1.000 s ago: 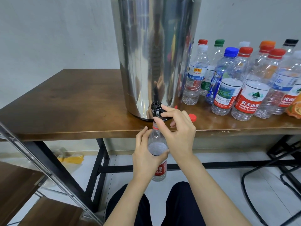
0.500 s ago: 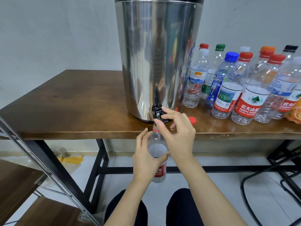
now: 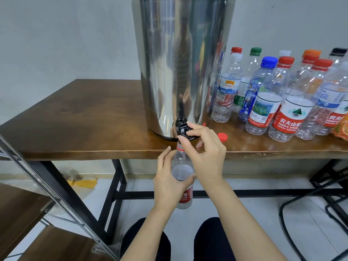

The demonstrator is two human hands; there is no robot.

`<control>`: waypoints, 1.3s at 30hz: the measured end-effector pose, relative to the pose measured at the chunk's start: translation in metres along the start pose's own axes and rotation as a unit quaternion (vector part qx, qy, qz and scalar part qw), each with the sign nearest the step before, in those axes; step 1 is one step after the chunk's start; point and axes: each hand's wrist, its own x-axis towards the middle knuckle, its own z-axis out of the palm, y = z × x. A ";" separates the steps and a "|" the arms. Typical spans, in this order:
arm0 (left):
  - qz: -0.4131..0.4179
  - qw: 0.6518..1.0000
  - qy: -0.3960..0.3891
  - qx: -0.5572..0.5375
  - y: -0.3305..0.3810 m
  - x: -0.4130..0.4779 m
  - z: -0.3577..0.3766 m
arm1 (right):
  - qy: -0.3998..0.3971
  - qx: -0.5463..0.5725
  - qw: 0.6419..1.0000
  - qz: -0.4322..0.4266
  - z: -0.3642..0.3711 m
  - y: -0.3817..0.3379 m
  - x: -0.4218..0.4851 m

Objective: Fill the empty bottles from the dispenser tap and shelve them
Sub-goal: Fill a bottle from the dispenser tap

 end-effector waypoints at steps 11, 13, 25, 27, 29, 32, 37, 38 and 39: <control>-0.005 1.000 0.005 0.015 0.001 0.000 0.001 | -0.004 0.013 1.000 -0.009 -0.001 0.000 0.001; -0.006 1.000 0.007 0.015 0.001 0.001 0.001 | -0.005 0.017 1.000 -0.008 -0.001 0.000 0.001; -0.005 1.000 0.005 0.011 0.002 0.001 0.000 | -0.007 0.025 1.000 0.009 -0.001 0.001 0.001; -0.005 1.000 0.003 0.007 0.003 0.000 0.000 | -0.006 0.026 1.000 0.011 -0.001 0.001 0.001; -0.005 1.000 0.003 0.003 0.003 0.000 0.000 | -0.007 0.027 1.000 0.013 -0.001 0.000 0.001; -0.005 1.000 0.002 0.000 0.003 0.000 0.000 | -0.009 0.023 1.000 0.015 -0.001 0.000 0.000; -0.007 1.000 0.002 -0.001 0.003 0.000 0.000 | -0.018 0.020 0.999 0.019 -0.001 0.000 0.001; -0.007 1.000 0.002 -0.002 0.003 0.000 0.000 | -0.019 0.020 0.999 0.019 -0.002 0.000 0.001; -0.007 1.000 0.003 -0.002 0.004 0.000 0.000 | -0.019 0.020 0.999 0.020 -0.002 0.000 0.001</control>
